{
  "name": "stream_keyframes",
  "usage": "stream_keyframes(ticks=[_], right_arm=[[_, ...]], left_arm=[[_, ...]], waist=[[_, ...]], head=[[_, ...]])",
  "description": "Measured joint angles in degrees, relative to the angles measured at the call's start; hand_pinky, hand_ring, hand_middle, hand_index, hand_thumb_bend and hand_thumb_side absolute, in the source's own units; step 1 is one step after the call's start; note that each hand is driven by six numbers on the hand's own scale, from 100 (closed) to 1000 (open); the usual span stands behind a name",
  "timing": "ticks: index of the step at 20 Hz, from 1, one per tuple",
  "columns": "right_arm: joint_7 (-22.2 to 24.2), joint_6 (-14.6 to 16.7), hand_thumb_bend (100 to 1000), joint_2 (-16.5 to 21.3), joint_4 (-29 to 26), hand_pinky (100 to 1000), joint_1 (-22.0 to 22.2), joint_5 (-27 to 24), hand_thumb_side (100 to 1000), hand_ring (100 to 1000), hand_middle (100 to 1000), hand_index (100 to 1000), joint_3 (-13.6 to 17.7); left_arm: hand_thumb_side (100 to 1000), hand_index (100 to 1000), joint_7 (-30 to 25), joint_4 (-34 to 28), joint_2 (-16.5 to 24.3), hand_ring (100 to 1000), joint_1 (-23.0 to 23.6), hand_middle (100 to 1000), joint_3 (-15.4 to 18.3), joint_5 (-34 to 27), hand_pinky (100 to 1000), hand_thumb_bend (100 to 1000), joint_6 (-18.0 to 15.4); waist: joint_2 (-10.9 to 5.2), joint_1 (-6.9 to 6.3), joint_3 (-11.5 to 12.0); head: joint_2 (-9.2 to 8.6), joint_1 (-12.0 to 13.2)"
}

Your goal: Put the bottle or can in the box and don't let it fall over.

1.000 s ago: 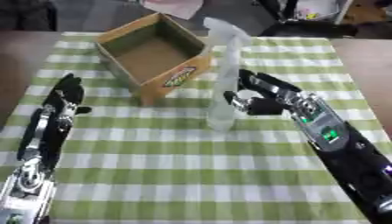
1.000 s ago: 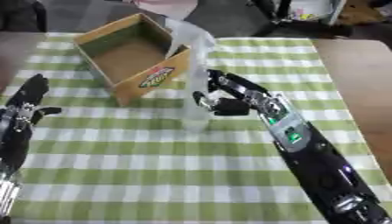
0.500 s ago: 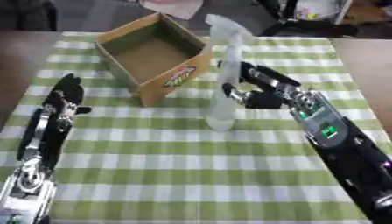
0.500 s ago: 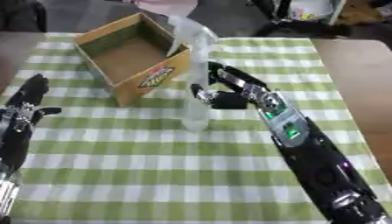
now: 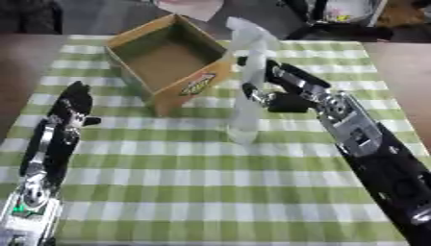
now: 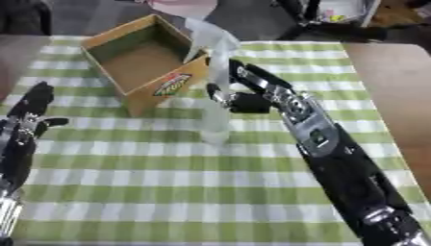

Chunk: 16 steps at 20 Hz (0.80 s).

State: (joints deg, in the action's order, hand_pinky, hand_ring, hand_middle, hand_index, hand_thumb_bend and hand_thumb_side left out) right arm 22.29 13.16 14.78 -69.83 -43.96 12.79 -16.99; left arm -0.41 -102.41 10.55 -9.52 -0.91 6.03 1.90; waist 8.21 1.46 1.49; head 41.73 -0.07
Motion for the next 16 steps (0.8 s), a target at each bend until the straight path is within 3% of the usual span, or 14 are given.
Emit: stream_keyframes(ticks=[16], right_arm=[[0.23, -1.17, 100, -0.54, -2.26, 860, -1.46, -2.11, 622, 809, 970, 1000, -0.01]], left_arm=[[838, 905, -0.09, 0.0, 0.0, 1000, 0.0, 1000, -0.01, 0.0, 731, 442, 0.07]], waist=[[0.0, -0.01, 0.6]], head=[[0.0, -0.03]])
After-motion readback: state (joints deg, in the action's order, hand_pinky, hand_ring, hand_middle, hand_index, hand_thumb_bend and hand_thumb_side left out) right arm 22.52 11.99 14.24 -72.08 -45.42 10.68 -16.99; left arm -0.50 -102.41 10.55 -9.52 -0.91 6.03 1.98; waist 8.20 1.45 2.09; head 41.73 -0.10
